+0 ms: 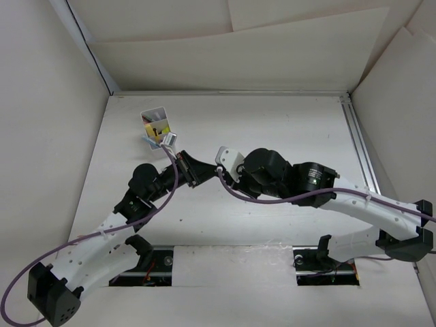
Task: Sort the stationery into containers
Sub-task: Close the pen cap on the pen.
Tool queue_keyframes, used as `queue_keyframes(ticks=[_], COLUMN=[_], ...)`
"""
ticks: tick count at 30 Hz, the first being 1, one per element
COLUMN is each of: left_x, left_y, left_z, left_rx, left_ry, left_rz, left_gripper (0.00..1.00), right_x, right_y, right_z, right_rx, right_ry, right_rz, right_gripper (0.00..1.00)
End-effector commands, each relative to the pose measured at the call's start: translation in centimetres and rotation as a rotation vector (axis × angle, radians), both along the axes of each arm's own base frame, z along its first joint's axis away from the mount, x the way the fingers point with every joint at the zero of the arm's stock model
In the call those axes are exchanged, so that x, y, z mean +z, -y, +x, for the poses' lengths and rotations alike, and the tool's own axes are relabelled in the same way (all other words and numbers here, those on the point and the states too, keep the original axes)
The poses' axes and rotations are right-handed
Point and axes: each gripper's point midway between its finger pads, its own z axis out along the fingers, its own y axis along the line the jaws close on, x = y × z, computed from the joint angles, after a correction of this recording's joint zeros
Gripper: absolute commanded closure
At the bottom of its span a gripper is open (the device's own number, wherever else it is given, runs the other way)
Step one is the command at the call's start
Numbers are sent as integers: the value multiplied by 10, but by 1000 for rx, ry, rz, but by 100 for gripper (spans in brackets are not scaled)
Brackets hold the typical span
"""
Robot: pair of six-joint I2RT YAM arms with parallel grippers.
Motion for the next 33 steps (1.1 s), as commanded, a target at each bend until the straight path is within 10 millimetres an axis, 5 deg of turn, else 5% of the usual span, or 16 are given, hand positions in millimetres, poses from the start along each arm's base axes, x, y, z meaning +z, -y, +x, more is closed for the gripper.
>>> queue_keyframes(ticks=[1,11,24,33], left_x=[-15,-19,-15,-16], left_y=[18,22,20,19], left_z=[-86,-80,-68,-66], left_rx=[-452,-442,-351,-331], left_ry=[-80,-90,-80,-89], left_rz=[31,27,45,41], left_gripper=[100,100,100,100], right_x=[178,180,168,172], right_y=[-79,-70,-65,-56], right_z=[22,22,20,15], right_rx=[40,5,-12,-5], right_ry=[250,240,212,208], right_rz=[688,719,716,736], right_gripper=[94,94,57,46])
